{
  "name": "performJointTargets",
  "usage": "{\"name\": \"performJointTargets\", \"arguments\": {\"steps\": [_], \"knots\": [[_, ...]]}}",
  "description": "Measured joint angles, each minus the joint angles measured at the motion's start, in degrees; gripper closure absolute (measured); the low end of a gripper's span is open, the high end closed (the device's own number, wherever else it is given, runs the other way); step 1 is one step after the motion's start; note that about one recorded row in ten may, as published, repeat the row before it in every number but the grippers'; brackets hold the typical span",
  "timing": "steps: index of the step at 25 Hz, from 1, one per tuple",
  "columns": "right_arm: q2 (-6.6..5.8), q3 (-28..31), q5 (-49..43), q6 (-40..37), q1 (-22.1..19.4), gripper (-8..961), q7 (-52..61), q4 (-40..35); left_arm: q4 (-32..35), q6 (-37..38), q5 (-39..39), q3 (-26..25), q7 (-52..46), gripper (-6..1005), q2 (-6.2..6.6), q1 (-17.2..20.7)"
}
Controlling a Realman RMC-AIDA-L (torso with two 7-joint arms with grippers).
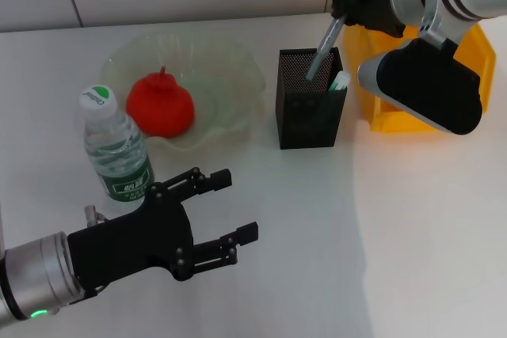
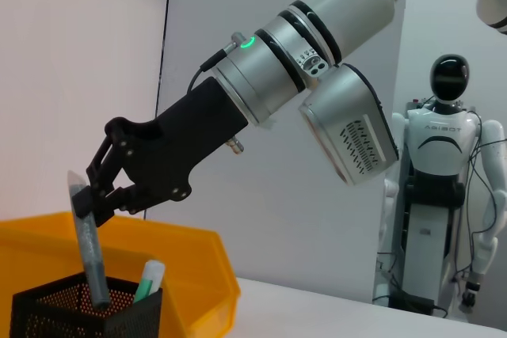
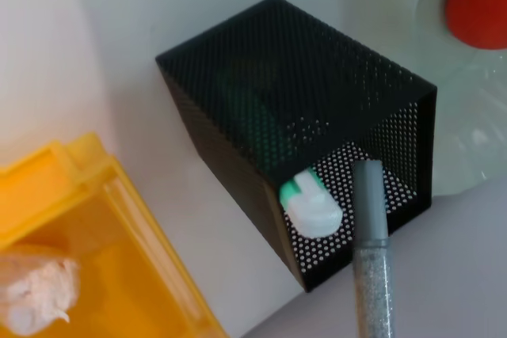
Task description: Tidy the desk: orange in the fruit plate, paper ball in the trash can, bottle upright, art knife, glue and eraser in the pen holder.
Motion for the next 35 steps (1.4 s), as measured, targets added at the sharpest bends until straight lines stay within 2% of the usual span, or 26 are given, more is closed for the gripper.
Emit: {"name": "performJointTargets", "arguments": {"steps": [14, 20, 24, 29, 30, 31, 32, 33, 35], "knots": [[0.05, -0.63, 0.01, -0.19, -0.07, 700, 2.92, -0.65, 0.00, 0.29, 0.02, 0.00, 0.00, 208, 0.00, -0.14], [0.08, 2.26, 0.25, 2.18, 1.78, 699, 16.34, -5.49, 0.03, 0.53, 0.05, 0.11, 0.00, 208, 0.00, 0.02], [-0.38, 7.88, 1.64, 5.94, 2.25, 704, 31.09, -9.77, 0.25, 0.79, 0.09, 0.15, 0.00, 207, 0.00, 0.11], [-0.43, 21.66, 17.54, 0.28, -0.63, 711, 43.25, -19.64, 0.59, 2.03, 0.07, -0.08, -0.17, 207, 0.24, 0.26], [-0.37, 27.38, 27.99, -2.33, -3.93, 712, 45.97, -22.56, 0.63, 2.54, 0.06, -0.45, -0.37, 208, 0.44, 0.28], [-0.37, 27.38, 27.99, -2.33, -3.93, 713, 45.97, -22.56, 0.81, 2.70, 0.06, -0.55, -0.39, 208, 0.50, 0.29], [-0.24, 30.77, 34.57, -4.36, -6.07, 715, 46.81, -23.38, 0.81, 2.70, 0.06, -0.55, -0.39, 208, 0.50, 0.29], [-0.14, 34.45, 41.84, -7.03, -8.11, 716, 47.01, -22.98, 0.81, 2.70, 0.06, -0.55, -0.39, 208, 0.50, 0.29], [-0.07, 40.77, 57.04, -12.89, -12.07, 658, 47.15, -19.48, 1.98, 2.82, 0.26, -0.58, -0.14, 208, 0.53, 0.26]]}}
